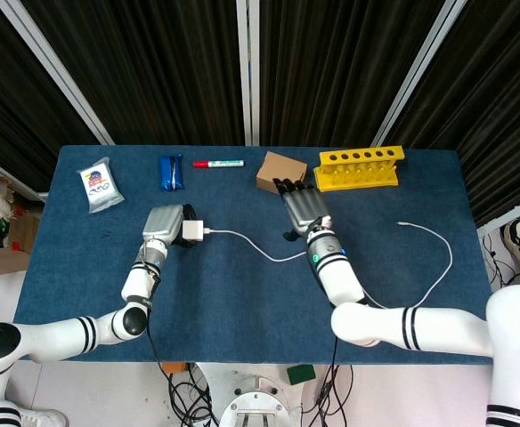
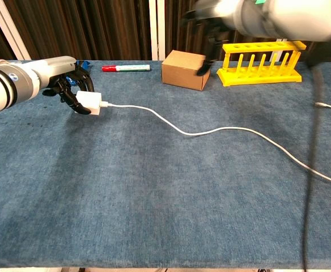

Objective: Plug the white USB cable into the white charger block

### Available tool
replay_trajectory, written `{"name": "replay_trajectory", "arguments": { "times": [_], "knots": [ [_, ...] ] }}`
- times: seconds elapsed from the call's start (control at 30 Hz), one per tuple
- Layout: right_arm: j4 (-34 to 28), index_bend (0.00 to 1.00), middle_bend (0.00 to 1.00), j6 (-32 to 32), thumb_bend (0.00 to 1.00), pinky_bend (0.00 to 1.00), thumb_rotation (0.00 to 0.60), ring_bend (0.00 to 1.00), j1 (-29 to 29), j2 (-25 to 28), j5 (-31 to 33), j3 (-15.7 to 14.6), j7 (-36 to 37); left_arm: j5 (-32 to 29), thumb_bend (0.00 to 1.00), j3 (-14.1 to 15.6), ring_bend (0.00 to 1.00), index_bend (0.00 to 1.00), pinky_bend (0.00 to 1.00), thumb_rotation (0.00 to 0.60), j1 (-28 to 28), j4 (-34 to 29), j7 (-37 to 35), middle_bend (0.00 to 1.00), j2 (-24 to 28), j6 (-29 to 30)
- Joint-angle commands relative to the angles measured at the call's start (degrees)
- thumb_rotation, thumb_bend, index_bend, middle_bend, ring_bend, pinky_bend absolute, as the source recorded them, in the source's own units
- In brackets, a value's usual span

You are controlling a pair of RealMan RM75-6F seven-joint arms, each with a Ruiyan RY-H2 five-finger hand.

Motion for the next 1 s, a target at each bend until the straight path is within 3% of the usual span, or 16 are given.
{"name": "replay_trajectory", "arguments": {
  "times": [0.03, 0.17, 0.33, 0.53, 0.73, 1.0],
  "knots": [
    [-3.68, 0.0, 0.12, 0.66, 0.18, 0.25, 0.6, 0.11, -3.95, 4.15, -4.67, -2.91, 3.53, 1.49, 0.19, 0.51, 0.37, 0.31, 0.72, 0.6, 0.61, -1.64, 0.29, 0.31, 0.75, 1.35],
    [-6.53, 0.0, 0.13, 2.46, 0.18, 0.24, 0.6, 0.11, -8.6, 8.29, -10.76, -6.21, 7.34, 5.48, 0.18, 2.15, 0.31, 0.29, 0.56, 0.6, 2.47, -4.82, 0.83, 0.28, 3.15, 4.98],
    [-8.58, 0.0, 0.14, 4.95, 0.18, 0.22, 0.6, 0.11, -15.61, 13.63, -20.16, -10.49, 13.79, 14.04, 0.17, 5.73, 0.26, 0.29, 0.44, 0.6, 6.13, -7.78, -0.41, 0.26, 8.36, 8.94],
    [-7.35, 0.0, 0.16, 8.12, 0.23, 0.19, 0.6, 0.09, -26.61, 20.65, -37.59, -16.63, 28.04, 28.13, 0.16, 12.06, 0.19, 0.29, 0.27, 0.6, 12.81, -9.35, -8.52, 0.24, 18.18, 12.83],
    [0.93, 0.0, 0.14, 12.19, 0.24, 0.12, 0.6, 0.03, -36.51, 23.46, -52.79, -21.74, 45.16, 37.59, 0.16, 16.14, 0.16, 0.29, 0.23, 0.6, 21.59, -7.39, -19.33, 0.23, 23.97, 21.32],
    [8.02, 0.0, 0.13, 20.55, 0.27, 0.1, 0.6, 0.0, -46.39, 21.72, -62.34, -25.5, 55.45, 43.66, 0.16, 20.55, 0.16, 0.29, 0.23, 0.6, 32.7, -8.24, -22.21, 0.23, 27.64, 32.7]
  ]
}}
